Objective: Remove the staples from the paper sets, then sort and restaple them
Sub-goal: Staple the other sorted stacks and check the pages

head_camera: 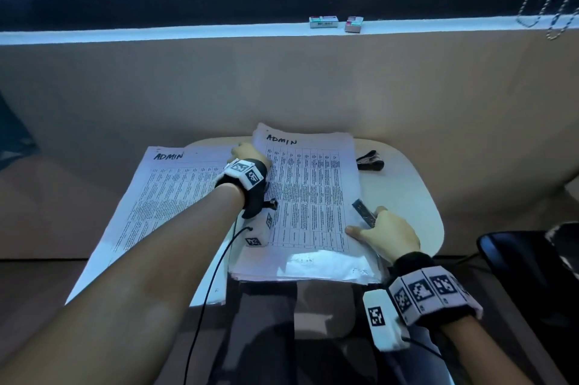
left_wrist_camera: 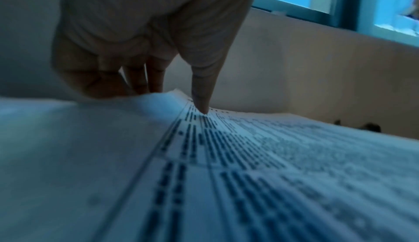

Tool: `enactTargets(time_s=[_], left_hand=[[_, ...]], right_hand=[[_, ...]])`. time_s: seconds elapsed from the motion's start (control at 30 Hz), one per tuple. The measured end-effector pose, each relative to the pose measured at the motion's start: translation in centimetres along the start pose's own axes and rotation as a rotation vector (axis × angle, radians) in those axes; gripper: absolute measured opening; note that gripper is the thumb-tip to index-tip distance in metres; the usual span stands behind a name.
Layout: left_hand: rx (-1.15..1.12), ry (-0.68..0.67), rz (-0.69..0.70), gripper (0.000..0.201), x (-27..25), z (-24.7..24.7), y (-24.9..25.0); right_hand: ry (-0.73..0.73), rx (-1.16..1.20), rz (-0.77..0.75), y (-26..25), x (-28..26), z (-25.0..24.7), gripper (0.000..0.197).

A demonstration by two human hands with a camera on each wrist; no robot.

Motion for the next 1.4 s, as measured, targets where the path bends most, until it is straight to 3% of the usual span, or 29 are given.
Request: enactTargets(time_s=[0.23,0.5,0.63,0.77,0.93,1.07,1.13,1.2,1.3,1.4], left_hand=[[0.281,0.03,0.039,0.043,-0.9,0.3,1.1],[0.319,0.049,0.063,0.038,-1.4,0.5,1.7],[0.219,0.039,0.008,0.048,-1.2,0.3,0.9],[0.116,0.012,0.037,0.034,-1.2,0.0,0.6],[0.026,-0.089,0.07,0.041,-1.4,-0.1,0.4],[-0.084,-0.316,0.079,0.063,-2.8,0.2,1.2],[-0.152,-0.479,0.127,0.066,-3.6,0.5,1.6],[-0.196,-0.556,0.171,0.062,-3.9,0.5,1.8],[-0.362,-0.525,0.148,0.06,-3.2,0.5,1.0],[-0.498,-0.373,0.225,0.059,-2.5,-0.6,0.2]], right_hand=[[0.019,0.008,0.004,0.0,-0.1,0.1,0.047],[0.054,-0.006,-0.022,-0.1,-0.7,0.3,0.047],[0.052,-0.004,-0.028,-0.2,-0.8,0.3,0.048],[0.049,0.003,-0.026,-0.2,-0.7,0.4,0.046],[0.052,0.008,-0.026,-0.2,-0.8,0.3,0.045],[0.049,0.004,-0.02,-0.3,-0.8,0.3,0.045],[0.047,0.004,-0.014,-0.2,-0.8,0.3,0.045],[0.048,0.008,-0.011,-0.2,-0.7,0.3,0.044],[0.043,0.019,-0.006,-0.1,-0.6,0.3,0.044],[0.027,0.156,0.008,0.5,-0.2,0.1,0.042]])
Point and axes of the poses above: each hand's wrist, its own x-axis towards the middle knuckle, its own z-axis out of the palm, y = z × x, the point moved 6 cm from there along x, towards the middle knuckle, and after that the axes turned 11 degrees about x, right-handed, at the moved point
